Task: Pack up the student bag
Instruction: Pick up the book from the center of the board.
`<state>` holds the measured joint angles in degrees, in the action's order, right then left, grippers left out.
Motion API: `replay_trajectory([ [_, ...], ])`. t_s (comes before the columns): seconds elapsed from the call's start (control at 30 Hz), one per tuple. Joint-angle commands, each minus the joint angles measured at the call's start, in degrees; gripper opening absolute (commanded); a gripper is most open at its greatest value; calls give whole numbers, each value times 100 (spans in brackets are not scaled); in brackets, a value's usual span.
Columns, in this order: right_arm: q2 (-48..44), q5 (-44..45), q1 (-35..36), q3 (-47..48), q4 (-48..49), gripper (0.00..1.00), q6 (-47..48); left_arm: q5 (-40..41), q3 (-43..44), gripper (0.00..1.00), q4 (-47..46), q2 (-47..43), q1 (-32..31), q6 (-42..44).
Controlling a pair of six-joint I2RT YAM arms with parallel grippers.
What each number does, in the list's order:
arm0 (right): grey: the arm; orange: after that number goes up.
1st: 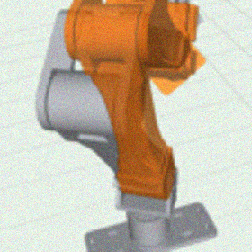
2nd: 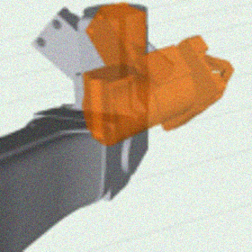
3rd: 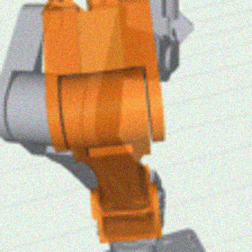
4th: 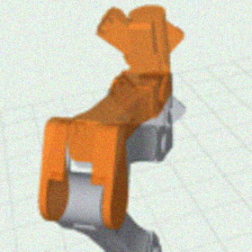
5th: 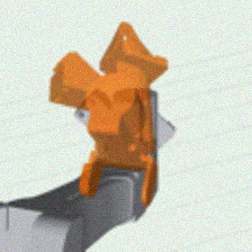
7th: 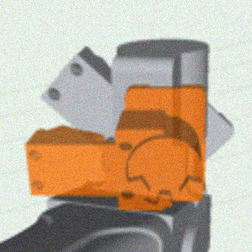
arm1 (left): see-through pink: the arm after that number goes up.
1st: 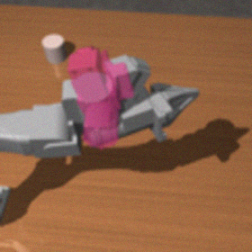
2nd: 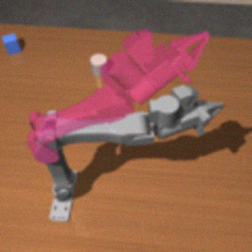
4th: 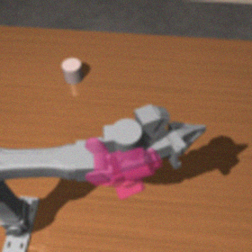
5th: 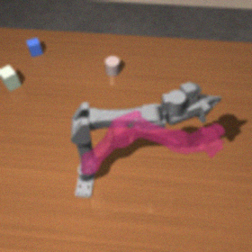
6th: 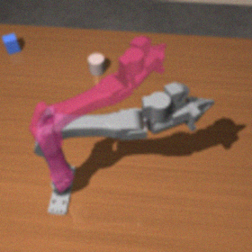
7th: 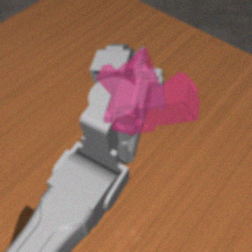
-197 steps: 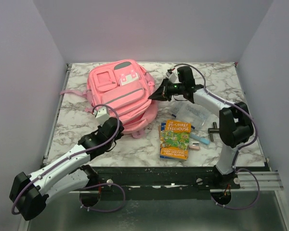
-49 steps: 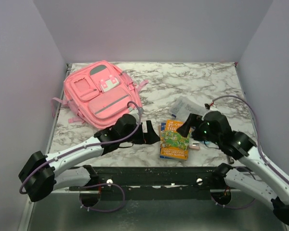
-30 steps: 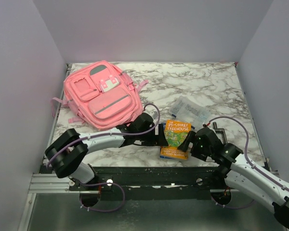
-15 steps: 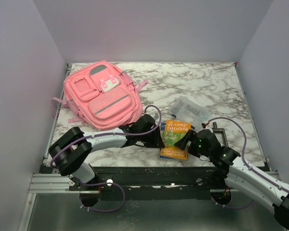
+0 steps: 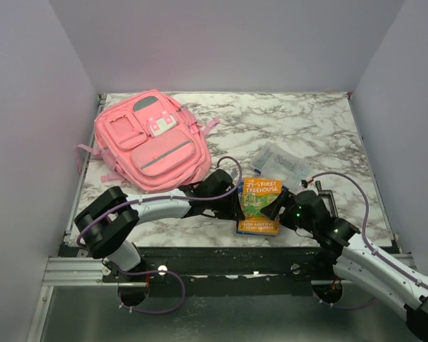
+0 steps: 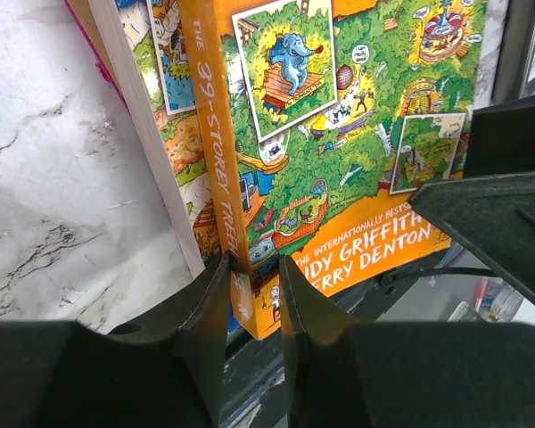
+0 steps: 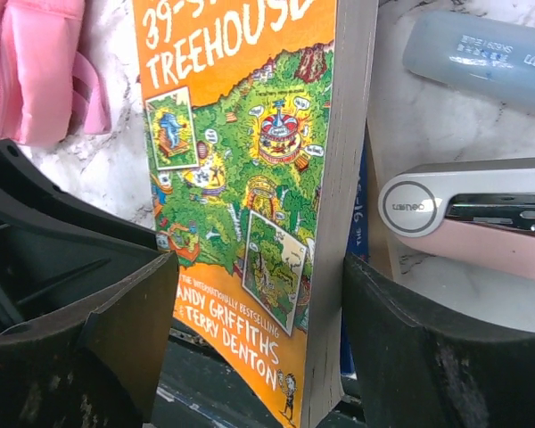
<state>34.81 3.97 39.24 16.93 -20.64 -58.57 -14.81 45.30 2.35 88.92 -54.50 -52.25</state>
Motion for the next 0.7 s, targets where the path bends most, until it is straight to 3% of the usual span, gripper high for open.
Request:
replay_trajectory([
  [0.0, -93, -572, 13, 366, 295, 74, -152, -132, 152, 28, -87, 203, -134, 20],
  [0.27, -402, -1020, 11, 93, 780, 60, -493, -136, 178, 25, -107, 220, -157, 22],
  [0.5, -627, -1165, 9, -489, 1541, 35, -1059, 21, 105, 23, -145, 37, -210, 15],
  [0.67, -426, -1140, 10, -458, 1590, 4, -862, 203, -80, 23, -206, -261, -247, 26],
])
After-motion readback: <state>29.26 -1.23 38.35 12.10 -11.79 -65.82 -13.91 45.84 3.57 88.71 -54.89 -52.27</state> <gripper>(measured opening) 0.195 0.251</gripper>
